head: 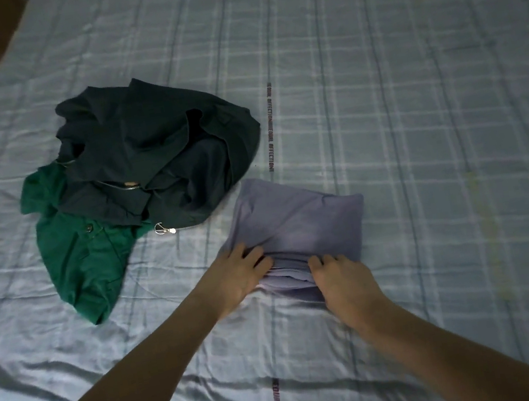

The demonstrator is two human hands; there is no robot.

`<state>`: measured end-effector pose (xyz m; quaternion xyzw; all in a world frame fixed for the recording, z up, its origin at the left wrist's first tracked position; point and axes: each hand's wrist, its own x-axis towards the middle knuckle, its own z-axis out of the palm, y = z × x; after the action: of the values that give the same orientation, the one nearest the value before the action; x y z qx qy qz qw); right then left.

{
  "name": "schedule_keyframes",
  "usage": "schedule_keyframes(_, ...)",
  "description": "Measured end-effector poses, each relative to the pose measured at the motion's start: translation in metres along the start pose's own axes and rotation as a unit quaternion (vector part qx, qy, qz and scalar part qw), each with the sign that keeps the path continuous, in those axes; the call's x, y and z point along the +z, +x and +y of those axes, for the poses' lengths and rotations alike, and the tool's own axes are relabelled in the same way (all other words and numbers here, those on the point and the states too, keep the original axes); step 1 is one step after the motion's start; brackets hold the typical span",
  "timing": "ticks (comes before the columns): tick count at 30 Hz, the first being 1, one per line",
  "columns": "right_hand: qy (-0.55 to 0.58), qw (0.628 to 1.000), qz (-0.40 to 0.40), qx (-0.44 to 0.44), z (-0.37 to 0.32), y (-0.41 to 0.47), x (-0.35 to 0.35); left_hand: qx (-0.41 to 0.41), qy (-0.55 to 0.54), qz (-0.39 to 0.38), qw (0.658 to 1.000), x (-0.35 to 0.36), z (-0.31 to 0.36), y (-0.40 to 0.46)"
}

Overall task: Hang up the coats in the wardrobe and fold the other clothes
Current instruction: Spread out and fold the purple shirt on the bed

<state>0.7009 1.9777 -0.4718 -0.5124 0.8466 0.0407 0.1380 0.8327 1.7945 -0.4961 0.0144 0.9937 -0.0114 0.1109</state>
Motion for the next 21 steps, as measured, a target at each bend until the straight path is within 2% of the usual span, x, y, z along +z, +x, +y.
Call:
schedule_keyframes(4, -0.022, 1.000, -0.016, -0.004, 0.013, -0.006, -0.051, 0.013, 0.005, 0.019, 1.000, -0.046, -0.007, -0.003)
schedule_keyframes(8, -0.042, 0.998, 0.041, -0.014, 0.035, -0.004, -0.121, -0.001, -0.020, 0.085, 0.996, -0.124, -0.014, -0.012)
schedule_keyframes(11, -0.031, 0.995, 0.064, -0.063, 0.038, -0.003, -0.191, 0.008, -0.054, 0.091, 0.994, -0.186, -0.024, -0.024)
schedule_keyframes(12, -0.012, 0.996, 0.049, -0.079, 0.037, -0.004, -0.213, 0.009, -0.086, 0.082, 0.993, -0.207, -0.028, -0.030)
schedule_keyframes(14, 0.056, 0.987, 0.048, -0.139, 0.037, -0.011, -0.255, 0.014, -0.126, 0.083, 0.988, -0.246, -0.035, -0.049)
schedule_keyframes(16, 0.109, 0.972, 0.043, -0.204, 0.034, -0.019, -0.297, 0.016, -0.090, 0.098, 0.991, -0.283, -0.038, -0.071)
schedule_keyframes(18, 0.112, 0.955, 0.013, -0.274, 0.028, -0.023, -0.335, 0.019, -0.033, 0.106, 0.994, -0.316, -0.038, -0.099)
schedule_keyframes(21, 0.056, 0.932, -0.009, -0.358, 0.004, -0.023, -0.377, 0.000, 0.024, 0.100, 0.995, -0.353, -0.038, -0.145)
